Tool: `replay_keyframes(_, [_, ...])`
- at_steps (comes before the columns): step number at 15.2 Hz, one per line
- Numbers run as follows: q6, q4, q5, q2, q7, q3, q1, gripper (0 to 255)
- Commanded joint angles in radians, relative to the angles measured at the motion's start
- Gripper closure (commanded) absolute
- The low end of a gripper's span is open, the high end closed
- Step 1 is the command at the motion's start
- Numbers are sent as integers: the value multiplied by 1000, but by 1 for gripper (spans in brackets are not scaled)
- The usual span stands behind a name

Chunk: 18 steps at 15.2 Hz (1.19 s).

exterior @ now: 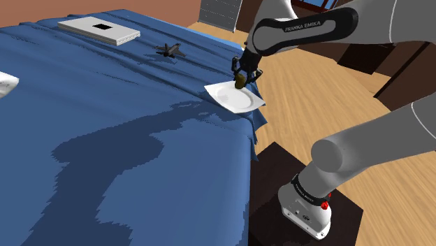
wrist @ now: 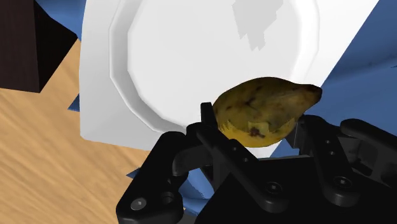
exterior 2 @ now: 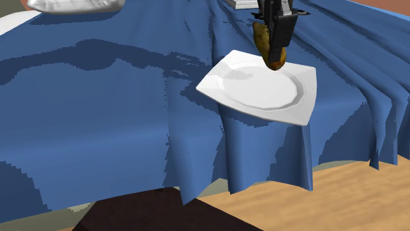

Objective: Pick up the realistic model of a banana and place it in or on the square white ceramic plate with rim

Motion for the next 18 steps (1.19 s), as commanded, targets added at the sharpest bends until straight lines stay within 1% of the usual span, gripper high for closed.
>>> replay_keyframes(1, [30, -20, -3, 10, 3, 2, -2, 255])
replay_keyframes(8, [140, -84, -23, 58, 28, 19, -9, 255])
replay_keyframes(16, [140, -84, -23, 58, 27, 19, -10, 255])
replay_keyframes(17, [140, -85, -23, 58, 27, 19, -10, 0])
replay_keyframes(18, [140, -84, -23, 58, 28, 20, -10, 0])
